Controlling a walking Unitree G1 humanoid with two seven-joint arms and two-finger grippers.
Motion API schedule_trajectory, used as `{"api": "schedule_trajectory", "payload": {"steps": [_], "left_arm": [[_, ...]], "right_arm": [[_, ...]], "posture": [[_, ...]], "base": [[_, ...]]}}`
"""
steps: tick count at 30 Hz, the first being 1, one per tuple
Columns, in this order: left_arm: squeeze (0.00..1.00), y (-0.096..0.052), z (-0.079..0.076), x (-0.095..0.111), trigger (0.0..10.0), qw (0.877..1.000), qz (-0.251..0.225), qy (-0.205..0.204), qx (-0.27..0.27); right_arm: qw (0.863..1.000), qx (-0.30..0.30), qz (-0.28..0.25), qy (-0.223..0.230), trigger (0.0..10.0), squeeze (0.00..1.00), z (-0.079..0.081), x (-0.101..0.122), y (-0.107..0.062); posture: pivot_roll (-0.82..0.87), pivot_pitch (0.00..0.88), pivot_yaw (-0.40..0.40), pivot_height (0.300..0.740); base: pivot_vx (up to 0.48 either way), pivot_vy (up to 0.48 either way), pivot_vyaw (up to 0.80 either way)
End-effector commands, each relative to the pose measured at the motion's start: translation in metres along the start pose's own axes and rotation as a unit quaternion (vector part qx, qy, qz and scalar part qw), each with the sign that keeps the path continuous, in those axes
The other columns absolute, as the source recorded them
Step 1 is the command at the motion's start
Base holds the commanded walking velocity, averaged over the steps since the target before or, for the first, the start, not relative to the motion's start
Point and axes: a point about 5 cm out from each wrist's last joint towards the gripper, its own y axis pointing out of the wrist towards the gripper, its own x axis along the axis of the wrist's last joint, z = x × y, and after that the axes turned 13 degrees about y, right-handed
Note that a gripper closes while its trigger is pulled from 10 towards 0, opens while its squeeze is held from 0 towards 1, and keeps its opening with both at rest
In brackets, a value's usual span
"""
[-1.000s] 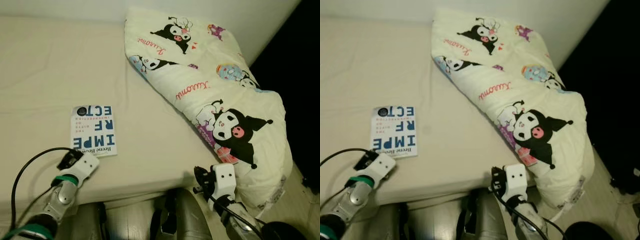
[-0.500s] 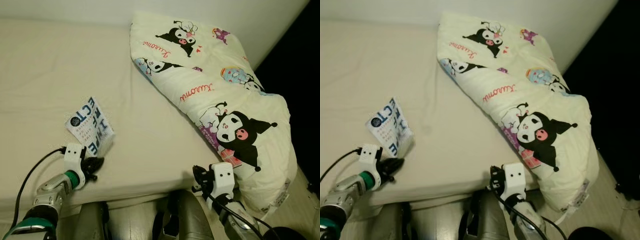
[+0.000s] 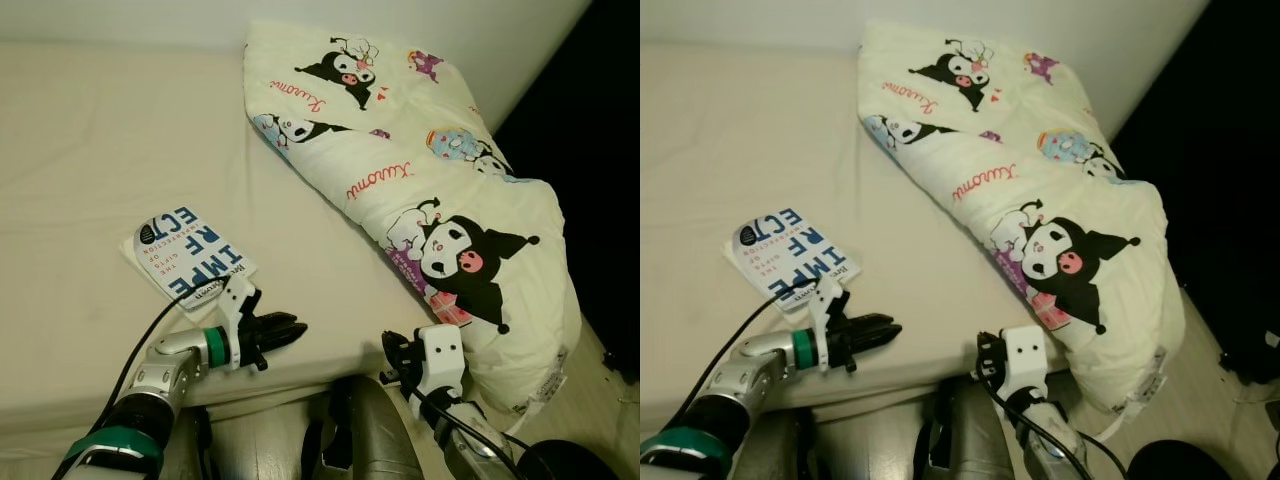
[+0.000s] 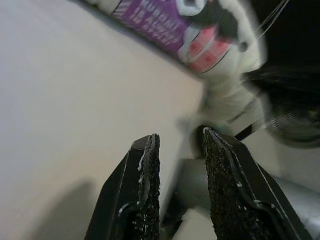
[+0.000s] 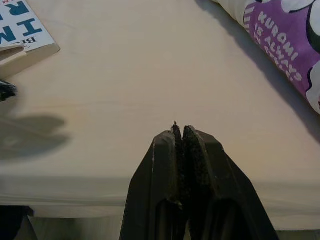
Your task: Clean up the room
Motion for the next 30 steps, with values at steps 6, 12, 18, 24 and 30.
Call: {"api": "schedule_trajectory", "payload": {"steps": [6, 12, 18, 24, 30], "left_arm": [[0.00, -0.013, 0.011, -0.020, 10.0, 0.935, 0.172, 0.293, 0.098], [0.59, -0.050, 0.031, -0.008, 10.0, 0.823, 0.202, 0.498, 0.185], [1.00, -0.081, 0.030, 0.022, 10.0, 0.794, 0.116, 0.549, 0.237], [0.00, -0.099, 0.024, 0.037, 10.0, 0.748, 0.055, 0.609, 0.256], [1.00, -0.115, 0.019, 0.045, 10.0, 0.731, 0.055, 0.632, 0.253]], "right_arm": [[1.000, -0.023, 0.008, 0.003, 10.0, 0.00, -0.011, -0.006, -0.008], [1.000, -0.015, 0.016, 0.003, 10.0, 0.00, -0.008, -0.010, -0.006], [1.000, -0.014, 0.017, 0.005, 10.0, 0.00, -0.007, -0.011, -0.006], [1.000, -0.012, 0.021, 0.004, 10.0, 0.00, -0.007, -0.013, -0.005], [1.000, -0.015, 0.017, 0.004, 10.0, 0.00, -0.009, -0.011, -0.003]], "posture": [[-0.06, 0.187, -0.085, 0.600], [-0.04, 0.204, -0.089, 0.600], [-0.02, 0.210, -0.087, 0.600], [-0.01, 0.206, -0.088, 0.600], [0.00, 0.201, -0.082, 0.600]], "base": [[0.000, 0.000, 0.00], [0.000, 0.000, 0.00], [0.000, 0.000, 0.00], [0.000, 0.000, 0.00], [0.000, 0.000, 0.00]]}}
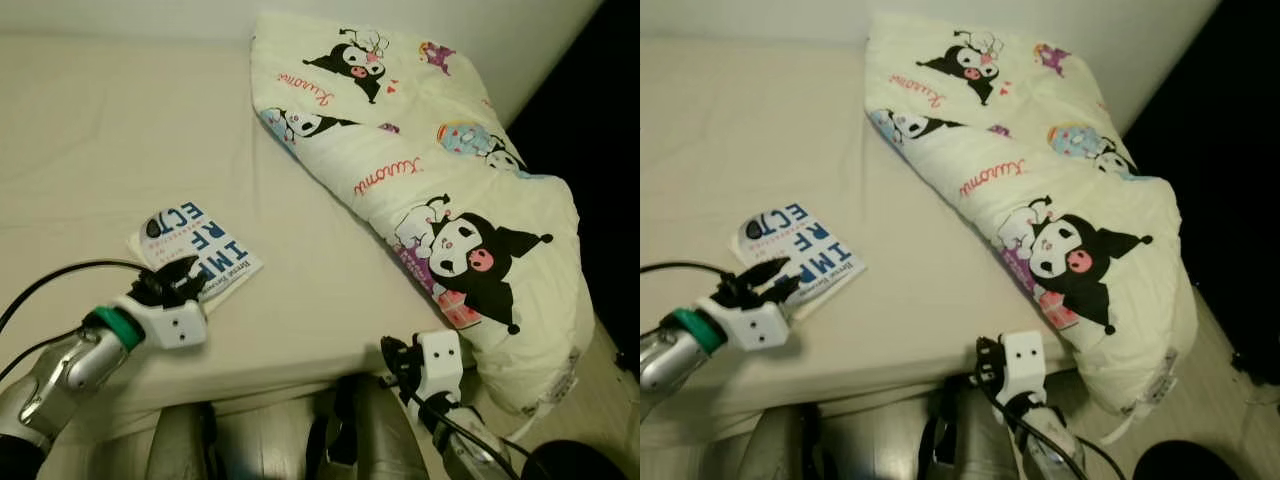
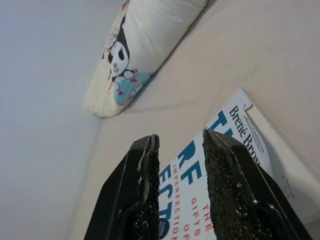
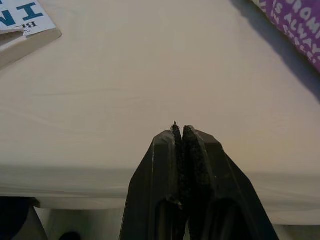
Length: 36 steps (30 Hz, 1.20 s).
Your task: Clean up the room
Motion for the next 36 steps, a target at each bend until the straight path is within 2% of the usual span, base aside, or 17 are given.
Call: {"api": "schedule_trajectory", "payload": {"steps": [1, 3, 5, 6, 10, 20, 21, 23, 25, 26, 27, 28, 30, 31, 33, 36], "left_arm": [[1.00, -0.003, -0.001, 0.001, 10.0, 1.000, -0.003, 0.000, -0.005], [1.00, -0.012, -0.003, -0.008, 10.0, 0.999, 0.023, 0.021, -0.021], [1.00, -0.012, -0.003, -0.008, 10.0, 0.999, 0.023, 0.021, -0.021], [0.00, -0.016, -0.007, -0.014, 0.0, 0.998, 0.042, 0.034, -0.032], [0.00, -0.022, -0.013, -0.024, 0.0, 0.996, 0.064, 0.049, -0.044], [0.00, -0.023, -0.019, -0.030, 0.0, 0.993, 0.074, 0.071, -0.050], [0.00, -0.021, -0.021, -0.033, 10.0, 0.992, 0.083, 0.077, -0.054], [0.00, -0.020, -0.023, -0.034, 10.0, 0.991, 0.088, 0.079, -0.059], [0.00, -0.024, -0.027, -0.057, 10.0, 0.979, 0.182, 0.077, -0.059], [0.00, -0.027, -0.028, -0.064, 10.0, 0.972, 0.213, 0.077, -0.061], [0.00, -0.027, -0.028, -0.064, 10.0, 0.972, 0.213, 0.077, -0.061], [0.00, -0.031, -0.029, -0.078, 10.0, 0.961, 0.266, 0.052, -0.048], [0.00, -0.032, -0.032, -0.093, 10.0, 0.948, 0.316, -0.004, -0.042], [0.00, -0.032, -0.032, -0.093, 10.0, 0.948, 0.316, -0.004, -0.042], [0.00, -0.028, -0.036, -0.099, 10.0, 0.940, 0.335, -0.046, -0.056], [0.00, -0.023, -0.035, -0.104, 10.0, 0.935, 0.344, -0.028, -0.084]], "right_arm": [[1.000, -0.016, 0.012, 0.002, 10.0, 0.00, -0.008, -0.007, -0.005], [1.000, -0.015, 0.014, 0.003, 10.0, 0.00, -0.008, -0.008, -0.004], [1.000, -0.015, 0.014, 0.003, 10.0, 0.00, -0.008, -0.008, -0.004], [1.000, -0.013, 0.015, 0.003, 10.0, 0.00, -0.006, -0.009, -0.003], [1.000, -0.008, 0.015, 0.005, 10.0, 0.00, -0.003, -0.010, -0.001], [1.000, -0.011, 0.014, 0.003, 10.0, 0.00, -0.007, -0.009, -0.001], [1.000, -0.005, 0.014, 0.004, 10.0, 0.00, -0.005, -0.009, 0.000], [1.000, 0.002, 0.015, 0.004, 10.0, 0.00, -0.002, -0.009, 0.000], [0.998, 0.054, 0.021, 0.000, 10.0, 0.00, 0.013, -0.009, 0.002], [0.997, 0.071, 0.023, -0.004, 10.0, 0.00, 0.018, -0.009, 0.002], [0.997, 0.071, 0.023, -0.004, 10.0, 0.00, 0.018, -0.009, 0.002], [0.996, 0.081, 0.024, -0.004, 10.0, 0.00, 0.023, -0.009, 0.003], [0.996, 0.082, 0.021, -0.003, 10.0, 0.00, 0.027, -0.007, 0.004], [0.996, 0.082, 0.021, -0.003, 10.0, 0.00, 0.027, -0.007, 0.004], [0.997, 0.077, 0.014, -0.005, 10.0, 0.00, 0.027, -0.003, 0.004], [0.997, 0.074, -0.001, -0.011, 10.0, 0.00, 0.024, 0.009, 0.000]], "posture": [[0.00, 0.201, -0.082, 0.600], [0.01, 0.198, -0.085, 0.600], [0.01, 0.198, -0.085, 0.600], [0.01, 0.198, -0.085, 0.600], [0.01, 0.196, -0.086, 0.600], [0.01, 0.196, -0.088, 0.600], [0.01, 0.196, -0.087, 0.600], [0.01, 0.196, -0.087, 0.600], [0.01, 0.191, -0.081, 0.600], [0.01, 0.191, -0.081, 0.600], [0.01, 0.191, -0.081, 0.600], [0.01, 0.190, -0.085, 0.600], [0.01, 0.201, -0.097, 0.600], [0.01, 0.201, -0.097, 0.600], [0.00, 0.216, -0.105, 0.600], [-0.07, 0.251, -0.108, 0.600]], "base": [[0.000, 0.000, 0.00], [0.000, 0.000, 0.00], [0.000, 0.000, 0.00], [0.000, 0.000, 0.00], [0.000, 0.000, 0.00], [0.000, 0.000, 0.00], [0.000, 0.000, 0.00], [0.000, 0.000, 0.00], [0.000, 0.000, 0.00], [0.000, 0.000, 0.00], [0.000, 0.000, 0.00], [0.000, 0.000, 0.00], [0.000, 0.000, 0.00], [0.000, 0.000, 0.00], [0.000, 0.000, 0.00], [0.000, 0.000, 0.00]]}}
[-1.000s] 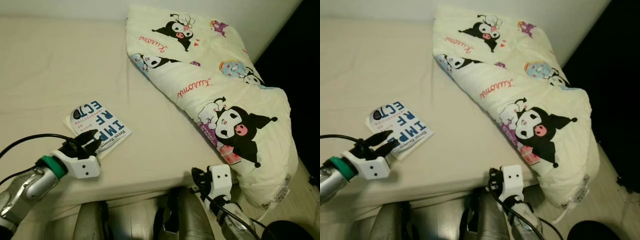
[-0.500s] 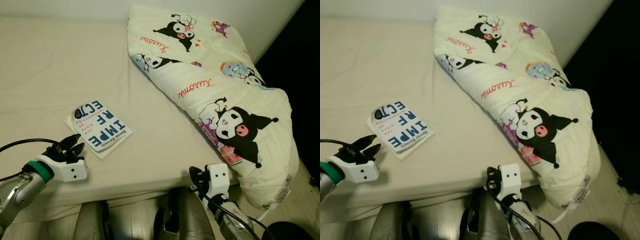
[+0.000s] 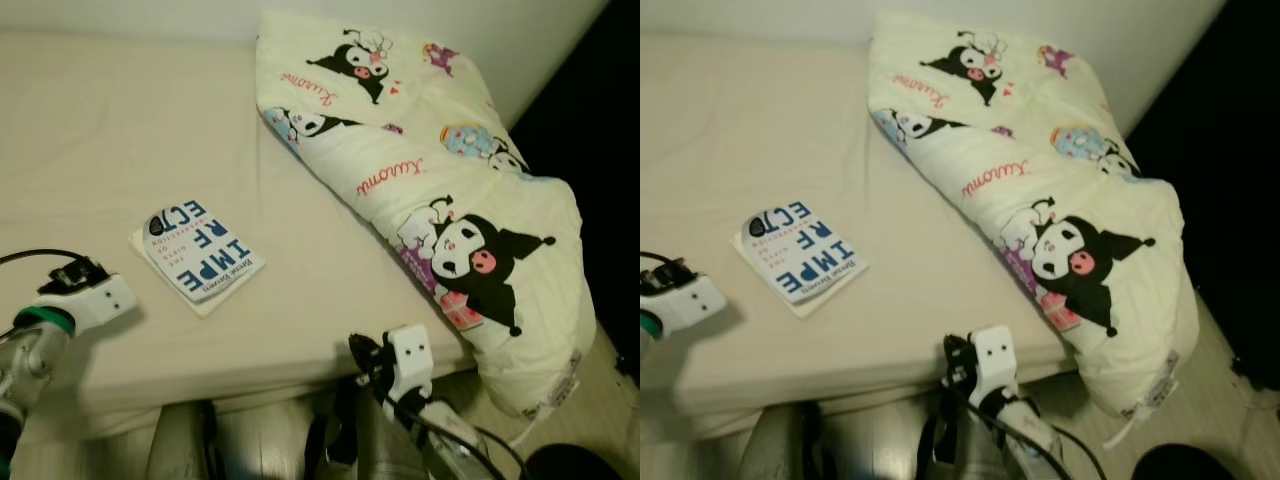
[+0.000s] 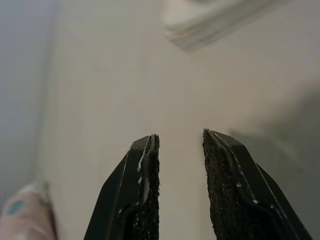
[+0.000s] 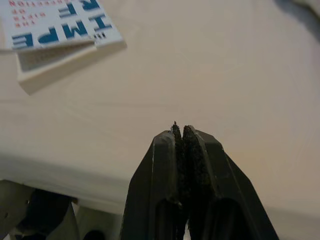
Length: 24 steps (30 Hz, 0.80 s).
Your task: Clean up the room
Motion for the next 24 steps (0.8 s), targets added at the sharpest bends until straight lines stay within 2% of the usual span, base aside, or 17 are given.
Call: {"api": "schedule_trajectory", "payload": {"steps": [1, 4, 5, 6, 7, 9, 11, 13, 14, 16, 20, 21, 22, 23, 24], "left_arm": [[0.00, 0.001, -0.008, -0.003, 10.0, 0.999, 0.016, 0.019, -0.032], [0.00, 0.007, 0.002, -0.006, 10.0, 0.998, 0.038, 0.032, -0.028], [0.00, 0.007, 0.002, -0.006, 10.0, 0.998, 0.038, 0.032, -0.028], [0.00, 0.010, 0.006, -0.004, 10.0, 0.998, 0.037, 0.039, -0.028], [0.00, 0.010, 0.006, -0.004, 10.0, 0.998, 0.037, 0.039, -0.028], [0.00, 0.012, 0.005, 0.003, 10.0, 0.997, 0.015, 0.060, -0.035], [0.00, 0.014, 0.004, 0.010, 10.0, 0.997, -0.003, 0.064, -0.040], [0.00, 0.018, 0.002, 0.023, 10.0, 0.997, -0.025, 0.052, -0.049], [0.00, 0.018, 0.002, 0.023, 10.0, 0.997, -0.025, 0.052, -0.049], [0.00, 0.024, -0.004, 0.049, 10.0, 0.995, -0.058, -0.003, -0.080], [0.00, 0.028, -0.009, 0.082, 10.0, 0.987, -0.105, -0.043, -0.112], [0.00, 0.028, -0.009, 0.082, 10.0, 0.987, -0.105, -0.043, -0.112], [0.00, 0.029, -0.010, 0.094, 10.0, 0.983, -0.122, -0.061, -0.125], [0.00, 0.029, -0.010, 0.094, 10.0, 0.983, -0.122, -0.061, -0.125], [0.00, 0.029, -0.012, 0.105, 10.0, 0.978, -0.138, -0.075, -0.138]], "right_arm": [[1.000, -0.018, 0.001, 0.002, 10.0, 0.00, -0.008, 0.003, -0.010], [0.999, -0.037, -0.021, 0.000, 10.0, 0.00, -0.014, 0.018, -0.022], [0.999, -0.037, -0.021, 0.000, 10.0, 0.00, -0.014, 0.018, -0.022], [0.998, -0.054, -0.036, -0.001, 10.0, 0.00, -0.017, 0.027, -0.033], [0.998, -0.054, -0.036, -0.001, 10.0, 0.00, -0.017, 0.027, -0.033], [0.997, -0.066, -0.041, 0.000, 10.0, 0.00, -0.016, 0.029, -0.044], [0.997, -0.071, -0.041, 0.001, 10.0, 0.00, -0.015, 0.029, -0.048], [0.996, -0.083, -0.039, 0.003, 10.0, 0.00, -0.010, 0.025, -0.057], [0.996, -0.083, -0.039, 0.003, 10.0, 0.00, -0.010, 0.025, -0.057], [0.994, -0.098, -0.040, 0.008, 10.0, 0.00, -0.005, 0.023, -0.066], [0.992, -0.114, -0.044, 0.012, 10.0, 0.00, -0.003, 0.028, -0.074], [0.992, -0.114, -0.044, 0.012, 10.0, 0.00, -0.003, 0.028, -0.074], [0.992, -0.120, -0.046, 0.012, 10.0, 0.00, -0.003, 0.030, -0.075], [0.992, -0.120, -0.046, 0.012, 10.0, 0.00, -0.003, 0.030, -0.075], [0.991, -0.125, -0.047, 0.012, 10.0, 0.00, -0.004, 0.031, -0.077]], "posture": [[-0.08, 0.255, -0.108, 0.600], [-0.14, 0.287, -0.099, 0.600], [-0.14, 0.287, -0.099, 0.600], [-0.18, 0.308, -0.092, 0.600], [-0.18, 0.308, -0.092, 0.600], [-0.20, 0.323, -0.085, 0.600], [-0.22, 0.329, -0.080, 0.600], [-0.25, 0.342, -0.061, 0.600], [-0.25, 0.342, -0.061, 0.600], [-0.28, 0.351, -0.038, 0.600], [-0.31, 0.361, -0.019, 0.600], [-0.31, 0.361, -0.019, 0.600], [-0.31, 0.361, -0.019, 0.600], [-0.31, 0.361, -0.019, 0.600], [-0.33, 0.364, -0.013, 0.600]], "base": [[0.000, 0.000, 0.00], [0.000, 0.000, 0.00], [0.000, 0.000, 0.00], [0.000, 0.000, 0.00], [0.000, 0.000, 0.00], [0.000, 0.000, 0.00], [0.000, 0.000, 0.00], [0.000, 0.000, 0.00], [0.000, 0.000, 0.00], [0.000, 0.000, 0.00], [0.000, 0.000, 0.00], [0.000, 0.000, 0.00], [0.000, 0.000, 0.00], [0.000, 0.000, 0.00], [0.000, 0.000, 0.00]]}}
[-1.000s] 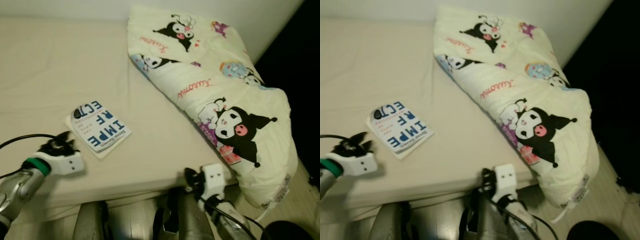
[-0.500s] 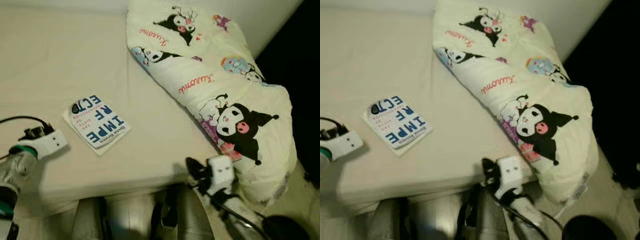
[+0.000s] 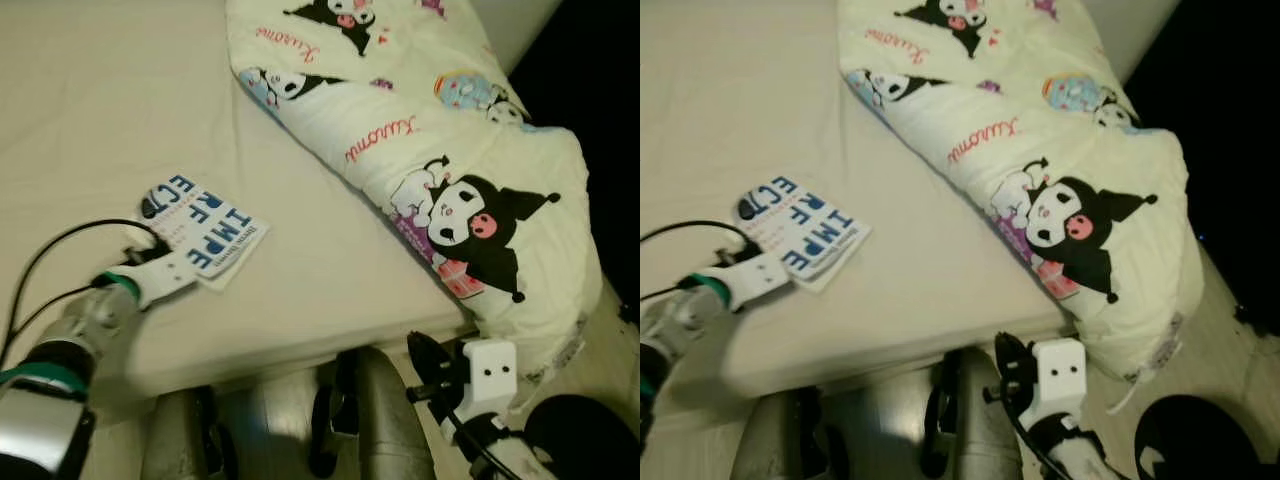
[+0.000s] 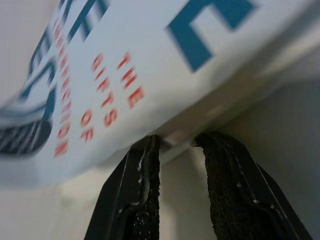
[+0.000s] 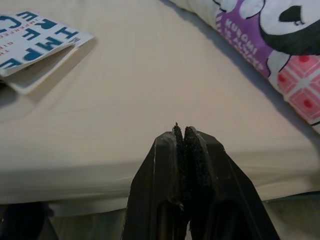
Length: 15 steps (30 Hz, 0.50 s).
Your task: Clean up the room
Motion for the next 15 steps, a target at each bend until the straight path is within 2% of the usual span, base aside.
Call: {"api": "schedule_trajectory", "payload": {"steps": [1, 2, 4, 7, 10, 11, 12, 15], "left_arm": [[0.00, 0.003, -0.019, 0.016, 10.0, 0.997, -0.035, -0.024, -0.060], [0.00, 0.003, -0.019, 0.016, 10.0, 0.997, -0.035, -0.024, -0.060], [0.00, 0.009, -0.024, 0.045, 10.0, 0.990, -0.094, -0.007, -0.103], [0.00, 0.014, -0.024, 0.076, 10.0, 0.980, -0.155, 0.003, -0.126], [0.00, 0.015, -0.023, 0.085, 10.0, 0.976, -0.173, 0.000, -0.131], [0.00, 0.015, -0.023, 0.098, 10.0, 0.969, -0.199, -0.018, -0.142], [0.00, 0.015, -0.024, 0.113, 10.0, 0.959, -0.229, -0.053, -0.159], [0.00, 0.012, -0.031, 0.137, 10.0, 0.927, -0.289, -0.124, -0.204]], "right_arm": [[1.000, -0.027, 0.013, 0.001, 10.0, 0.00, -0.007, -0.003, -0.008], [1.000, -0.027, 0.013, 0.001, 10.0, 0.00, -0.007, -0.003, -0.008], [0.999, -0.032, 0.012, 0.000, 10.0, 0.00, -0.008, -0.001, -0.011], [0.999, -0.034, 0.014, 0.000, 10.0, 0.00, -0.007, -0.001, -0.012], [0.999, -0.032, 0.015, 0.000, 10.0, 0.00, -0.006, -0.001, -0.011], [0.999, -0.028, 0.016, 0.001, 10.0, 0.00, -0.004, -0.001, -0.009], [1.000, -0.022, 0.016, 0.002, 10.0, 0.00, -0.002, -0.002, -0.005], [1.000, -0.009, 0.014, 0.005, 10.0, 0.00, 0.002, -0.001, 0.005]], "posture": [[-0.33, 0.364, -0.012, 0.600], [-0.33, 0.364, -0.012, 0.600], [-0.34, 0.362, -0.011, 0.600], [-0.33, 0.356, -0.016, 0.600], [-0.33, 0.352, -0.018, 0.600], [-0.32, 0.346, -0.020, 0.600], [-0.30, 0.339, -0.022, 0.600], [-0.27, 0.319, -0.023, 0.600]], "base": [[0.000, 0.000, 0.00], [0.000, 0.000, 0.00], [0.000, 0.000, 0.00], [0.000, 0.000, 0.00], [0.000, 0.000, 0.00], [0.000, 0.000, 0.00], [0.000, 0.000, 0.00], [0.000, 0.000, 0.00]]}}
